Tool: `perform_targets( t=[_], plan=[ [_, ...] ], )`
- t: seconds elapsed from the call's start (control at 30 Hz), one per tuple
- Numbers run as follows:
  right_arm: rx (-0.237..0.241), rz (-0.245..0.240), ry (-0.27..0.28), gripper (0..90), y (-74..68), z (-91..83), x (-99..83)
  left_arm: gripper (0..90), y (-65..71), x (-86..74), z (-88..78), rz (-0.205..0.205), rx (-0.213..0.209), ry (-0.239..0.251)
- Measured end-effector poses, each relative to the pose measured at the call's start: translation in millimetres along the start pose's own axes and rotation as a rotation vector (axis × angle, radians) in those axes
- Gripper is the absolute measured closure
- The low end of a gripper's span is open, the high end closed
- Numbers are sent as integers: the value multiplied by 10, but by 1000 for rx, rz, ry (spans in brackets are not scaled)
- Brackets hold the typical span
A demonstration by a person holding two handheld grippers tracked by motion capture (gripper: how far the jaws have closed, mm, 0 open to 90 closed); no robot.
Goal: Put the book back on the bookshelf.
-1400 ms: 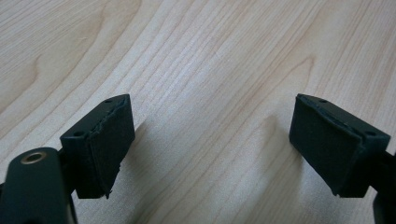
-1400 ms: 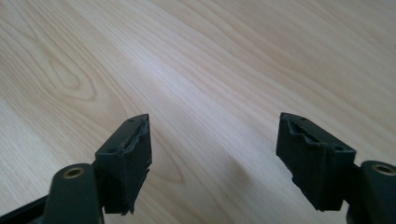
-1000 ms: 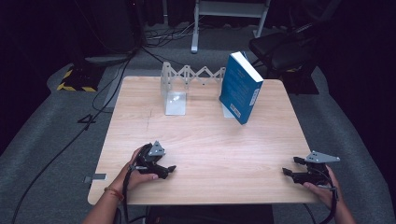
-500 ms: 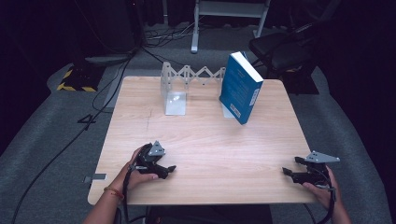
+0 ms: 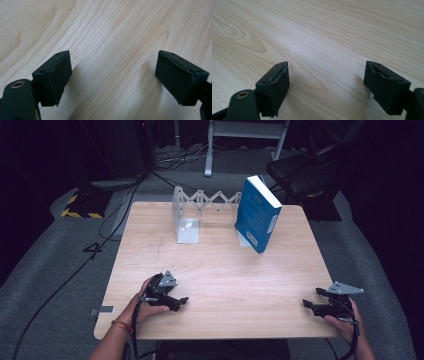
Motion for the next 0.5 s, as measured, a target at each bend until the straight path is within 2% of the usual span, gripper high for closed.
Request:
perform_targets(
  t=[0.5],
  plan=[
    [0, 0, 0, 210, -1, 0, 0, 144, -4, 0, 1, -5, 5, 0]
  ],
)
Point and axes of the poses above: each handheld gripper's, and its own axes: z roughly forward along the jaws, x roughly out of its top, y roughly to its right, the point moved 2 cm from there along z, roughly forward along the jaws, and after that the axes turned 12 degrees about z, right-handed, at the moved point
